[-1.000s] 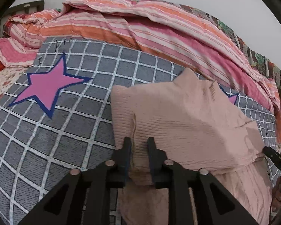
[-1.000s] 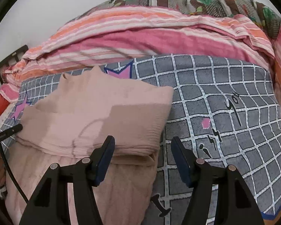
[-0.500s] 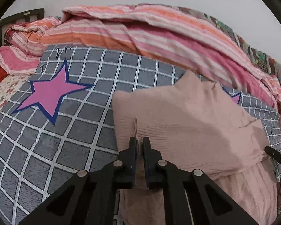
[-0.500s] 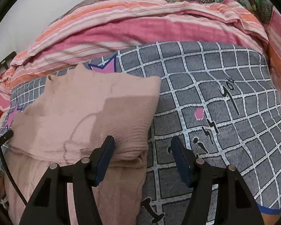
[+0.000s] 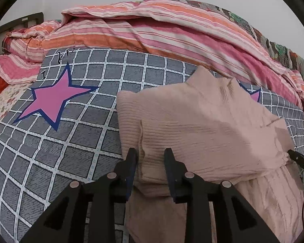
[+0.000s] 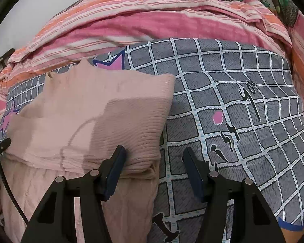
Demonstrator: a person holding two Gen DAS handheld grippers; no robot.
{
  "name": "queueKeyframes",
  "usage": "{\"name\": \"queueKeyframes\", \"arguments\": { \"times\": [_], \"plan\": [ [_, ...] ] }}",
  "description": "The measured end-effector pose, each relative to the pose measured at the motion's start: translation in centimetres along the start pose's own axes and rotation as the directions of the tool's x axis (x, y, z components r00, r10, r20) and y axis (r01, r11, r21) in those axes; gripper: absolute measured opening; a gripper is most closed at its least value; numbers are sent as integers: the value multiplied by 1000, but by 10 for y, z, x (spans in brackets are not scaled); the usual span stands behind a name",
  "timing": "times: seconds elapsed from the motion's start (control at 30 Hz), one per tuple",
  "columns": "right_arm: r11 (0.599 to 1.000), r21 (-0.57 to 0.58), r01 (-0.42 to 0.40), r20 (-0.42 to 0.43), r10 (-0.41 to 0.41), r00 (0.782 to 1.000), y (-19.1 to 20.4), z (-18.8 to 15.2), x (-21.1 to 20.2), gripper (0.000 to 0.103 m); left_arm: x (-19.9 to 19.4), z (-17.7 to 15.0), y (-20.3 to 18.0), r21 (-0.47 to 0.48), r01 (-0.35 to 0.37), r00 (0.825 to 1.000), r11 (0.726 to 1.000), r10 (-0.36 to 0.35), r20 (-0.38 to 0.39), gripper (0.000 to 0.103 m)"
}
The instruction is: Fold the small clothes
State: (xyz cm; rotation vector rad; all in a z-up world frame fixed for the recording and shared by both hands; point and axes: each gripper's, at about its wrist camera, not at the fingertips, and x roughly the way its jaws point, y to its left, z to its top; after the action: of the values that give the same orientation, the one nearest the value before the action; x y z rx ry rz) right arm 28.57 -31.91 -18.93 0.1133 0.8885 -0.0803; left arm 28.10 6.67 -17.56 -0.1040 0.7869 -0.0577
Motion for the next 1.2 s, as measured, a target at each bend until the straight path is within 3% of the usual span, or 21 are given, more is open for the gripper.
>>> {"name": "queueKeyframes", "arguments": {
  "times": [0.1,0.33,0.4,0.43,0.47,0.67,0.8,1.03,1.2],
  "plan": [
    [1000,-7,-5,-5,5,1000,0,1,0,57,-4,-3,-5,26,-18,1000,1000,18,5,27],
    [1000,-22,-7,30,8,1000,1,-11,-21,57,-20,-16,-1,1,23,999,1000,-23,23,32],
    [999,-38,3,40,-2,999,4,-16,-26,57,-23,-20,-2,4,25,1000,1000,-25,16,43],
    [999,-47,7,41,-5,999,6,-18,-28,57,-24,-21,-3,8,29,1000,1000,-29,11,56],
    [998,-59,11,43,-9,999,8,-21,-31,57,-26,-24,-5,17,31,1000,999,-31,5,62],
    [993,-108,39,49,-34,998,18,-48,-47,57,-50,-54,-8,62,-8,1000,998,8,5,62],
    [995,-92,32,47,-27,999,15,-71,-67,57,-77,-75,3,30,35,999,999,-35,-13,62],
    [998,-45,-40,41,41,998,6,-114,-119,57,-123,-119,15,-31,125,991,992,-127,-51,62],
    [994,-40,-106,26,107,994,1,-160,-151,54,-147,-157,18,-48,151,986,987,-154,-63,62]
  ]
}}
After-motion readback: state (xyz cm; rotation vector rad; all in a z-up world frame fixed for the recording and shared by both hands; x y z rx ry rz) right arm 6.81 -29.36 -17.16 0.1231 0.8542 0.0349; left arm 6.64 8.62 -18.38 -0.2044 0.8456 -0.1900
